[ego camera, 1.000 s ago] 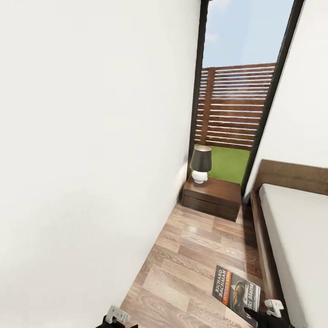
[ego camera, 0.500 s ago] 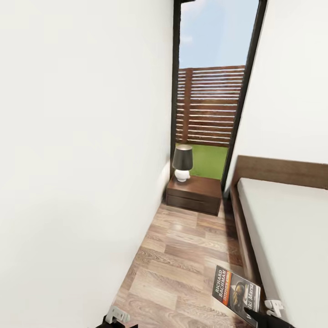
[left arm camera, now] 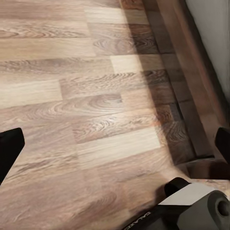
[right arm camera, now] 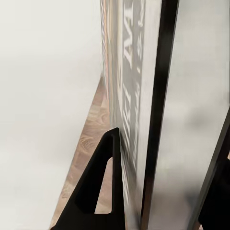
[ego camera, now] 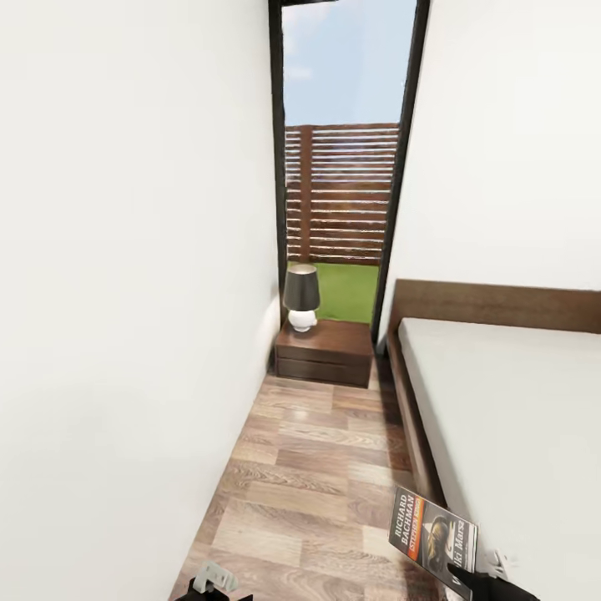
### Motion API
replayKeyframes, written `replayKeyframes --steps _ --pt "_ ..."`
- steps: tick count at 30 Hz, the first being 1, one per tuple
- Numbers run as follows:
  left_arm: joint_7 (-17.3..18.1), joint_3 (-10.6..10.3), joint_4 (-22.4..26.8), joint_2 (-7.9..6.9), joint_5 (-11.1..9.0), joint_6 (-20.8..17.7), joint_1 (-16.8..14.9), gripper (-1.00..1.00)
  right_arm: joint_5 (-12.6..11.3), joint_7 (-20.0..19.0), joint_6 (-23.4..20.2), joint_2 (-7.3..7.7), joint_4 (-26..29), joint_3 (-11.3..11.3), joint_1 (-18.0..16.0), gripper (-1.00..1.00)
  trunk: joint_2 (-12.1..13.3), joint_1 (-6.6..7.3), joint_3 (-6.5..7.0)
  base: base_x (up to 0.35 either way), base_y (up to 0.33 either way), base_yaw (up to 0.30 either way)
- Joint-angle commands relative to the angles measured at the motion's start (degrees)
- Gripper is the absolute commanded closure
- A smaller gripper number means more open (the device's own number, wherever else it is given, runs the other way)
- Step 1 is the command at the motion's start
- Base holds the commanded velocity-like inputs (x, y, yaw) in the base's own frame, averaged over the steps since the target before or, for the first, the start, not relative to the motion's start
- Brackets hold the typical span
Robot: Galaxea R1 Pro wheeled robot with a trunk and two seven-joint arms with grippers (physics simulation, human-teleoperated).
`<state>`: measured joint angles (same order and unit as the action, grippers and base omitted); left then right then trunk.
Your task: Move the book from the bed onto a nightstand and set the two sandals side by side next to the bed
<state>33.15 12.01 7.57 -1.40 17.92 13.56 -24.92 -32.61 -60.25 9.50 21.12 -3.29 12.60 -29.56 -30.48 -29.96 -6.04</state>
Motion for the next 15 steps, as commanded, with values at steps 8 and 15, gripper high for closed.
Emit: replayKeyframes --steps 8,15 --pt "0.14 0.47 -0.02 0.01 0.59 0.33 -0.02 -1.0 -0.44 -0.09 0.44 -0.03 -0.22 0.24 -0.14 1.0 -0.11 -0.03 -0.12 0.0 0.0 -0.28" --pt "0.16 0.47 -0.02 0.01 0.61 0.33 -0.02 -1.0 -0.39 -0.12 0.44 -0.03 -0.22 0.24 -0.14 1.0 -0.11 -0.03 -0.16 0.12 0.0 -0.083"
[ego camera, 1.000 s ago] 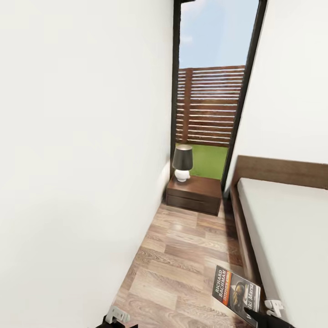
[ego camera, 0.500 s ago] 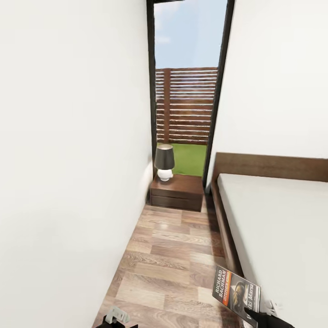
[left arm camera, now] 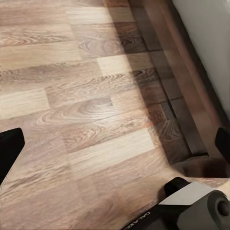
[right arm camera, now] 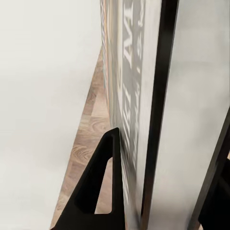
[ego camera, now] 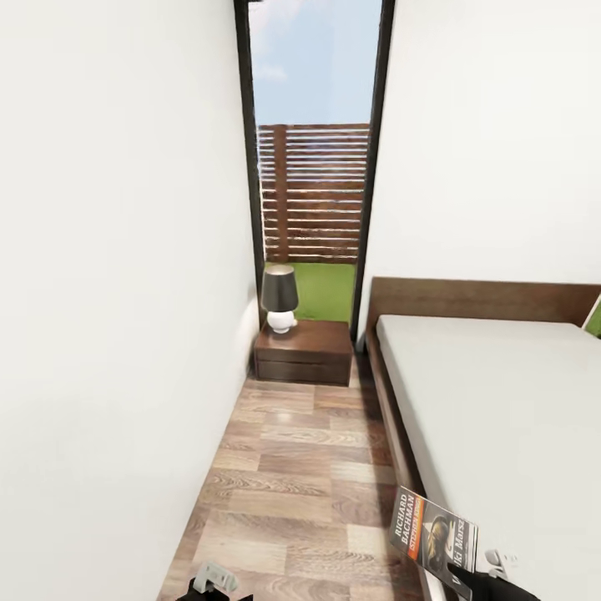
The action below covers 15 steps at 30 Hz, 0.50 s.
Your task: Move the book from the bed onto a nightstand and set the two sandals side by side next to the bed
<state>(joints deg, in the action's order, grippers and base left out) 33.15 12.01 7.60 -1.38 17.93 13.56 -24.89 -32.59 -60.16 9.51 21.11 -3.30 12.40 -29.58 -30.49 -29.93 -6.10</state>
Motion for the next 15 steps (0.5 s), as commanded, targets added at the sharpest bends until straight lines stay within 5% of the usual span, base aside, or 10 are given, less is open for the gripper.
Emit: replayKeyframes --steps 1,8,15 --pt "0.15 0.47 -0.04 0.02 0.6 0.32 -0.06 -1.0 -0.41 -0.22 0.42 -0.02 -0.22 0.43 -0.12 1.0 -0.1 -0.05 -0.11 0.287 0.0 -0.007" --pt "0.15 0.47 -0.04 0.01 0.57 0.32 -0.07 -1.0 -0.4 -0.22 0.42 -0.02 -0.22 0.43 -0.12 1.0 -0.1 -0.05 -0.11 0.291 0.0 -0.002" --pt "0.15 0.47 -0.04 0.0 0.58 0.32 -0.06 -1.0 -0.39 -0.22 0.42 -0.02 -0.22 0.43 -0.12 1.0 -0.1 -0.05 -0.11 0.062 0.0 0.0"
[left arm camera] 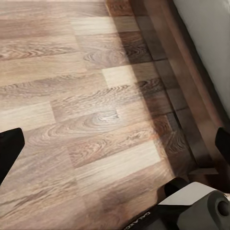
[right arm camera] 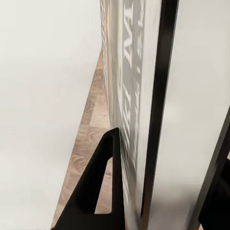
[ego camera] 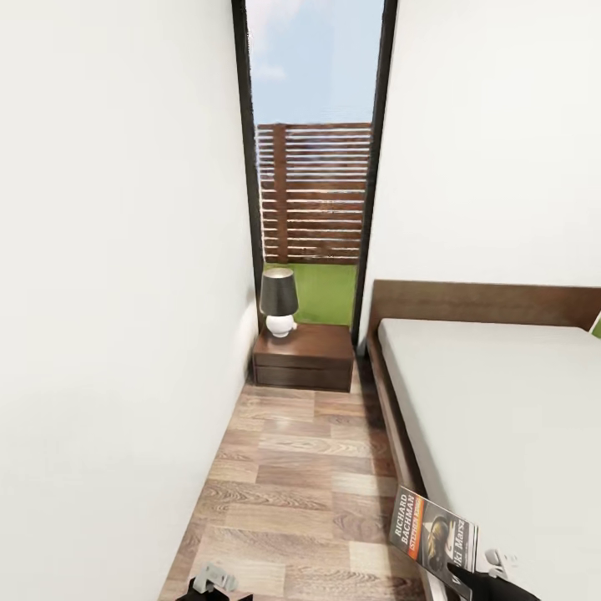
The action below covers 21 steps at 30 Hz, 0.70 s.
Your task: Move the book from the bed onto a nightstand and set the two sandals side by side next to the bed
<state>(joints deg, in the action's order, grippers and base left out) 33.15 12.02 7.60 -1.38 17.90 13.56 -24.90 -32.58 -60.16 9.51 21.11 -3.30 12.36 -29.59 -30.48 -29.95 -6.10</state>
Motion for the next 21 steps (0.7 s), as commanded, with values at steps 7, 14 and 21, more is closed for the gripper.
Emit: replayKeyframes --steps 7,14,21 --pt "0.16 0.46 -0.04 -0.01 0.63 0.32 -0.06 -1.0 -0.42 -0.22 0.42 -0.01 -0.22 0.47 -0.12 1.0 -0.11 -0.03 -0.11 0.113 0.047 0.0" --pt "0.16 0.46 -0.04 0.0 0.62 0.32 -0.06 -1.0 -0.41 -0.22 0.42 -0.01 -0.22 0.47 -0.11 1.0 -0.11 -0.03 -0.11 0.265 0.119 0.0" --pt "0.16 0.46 -0.04 -0.02 0.58 0.32 -0.02 -1.0 -0.46 -0.22 0.42 -0.01 -0.22 0.47 -0.12 1.0 -0.11 -0.03 -0.11 0.223 0.098 -0.138"
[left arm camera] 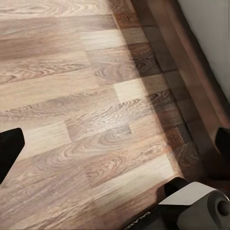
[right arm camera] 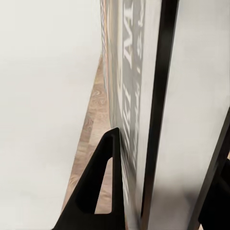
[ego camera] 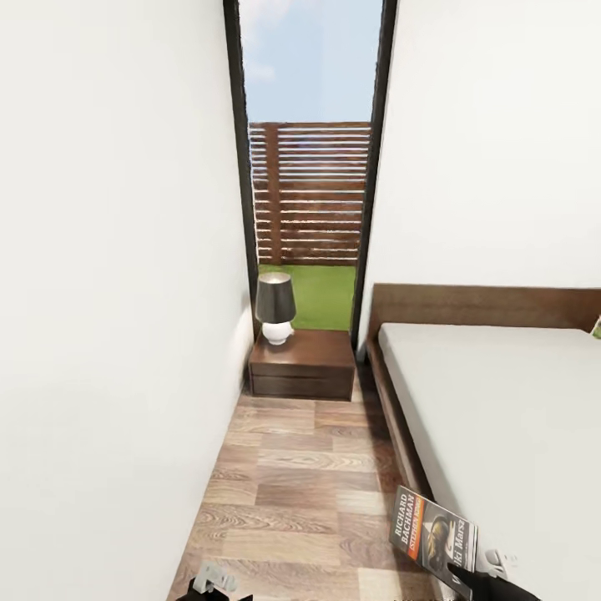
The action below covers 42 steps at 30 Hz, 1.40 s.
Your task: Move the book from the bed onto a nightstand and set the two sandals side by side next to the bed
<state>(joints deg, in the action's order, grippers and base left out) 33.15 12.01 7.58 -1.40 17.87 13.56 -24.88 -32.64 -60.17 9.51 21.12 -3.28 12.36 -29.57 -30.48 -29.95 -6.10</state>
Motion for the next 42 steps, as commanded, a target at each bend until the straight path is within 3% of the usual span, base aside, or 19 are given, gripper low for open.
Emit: replayKeyframes --steps 1,11,17,33,42 --pt "0.16 0.47 -0.02 -0.01 0.61 0.33 -0.06 -1.0 -0.4 -0.21 0.42 -0.02 -0.24 0.47 -0.13 1.0 -0.1 -0.03 -0.11 0.048 0.02 -0.269" --pt "0.16 0.47 -0.02 0.0 0.66 0.33 -0.07 -1.0 -0.39 -0.21 0.42 -0.02 -0.24 0.47 -0.13 1.0 -0.1 -0.03 -0.11 0.009 0.004 -0.221" --pt "0.16 0.47 -0.02 0.02 0.67 0.33 -0.08 -1.0 -0.38 -0.14 0.42 -0.02 -0.24 0.47 -0.13 1.0 -0.1 -0.03 -0.11 0.093 0.0 -0.019" --pt "0.16 0.47 -0.02 0.0 0.67 0.33 -0.07 -1.0 -0.43 -0.01 0.42 -0.02 -0.24 0.47 -0.13 1.0 -0.1 -0.03 -0.11 0.308 0.0 -0.001" --pt "0.16 0.47 -0.02 0.03 0.65 0.33 -0.07 -1.0 -0.49 -0.04 0.42 -0.02 -0.24 0.47 -0.13 1.0 -0.1 -0.03 -0.11 0.059 0.0 0.0"
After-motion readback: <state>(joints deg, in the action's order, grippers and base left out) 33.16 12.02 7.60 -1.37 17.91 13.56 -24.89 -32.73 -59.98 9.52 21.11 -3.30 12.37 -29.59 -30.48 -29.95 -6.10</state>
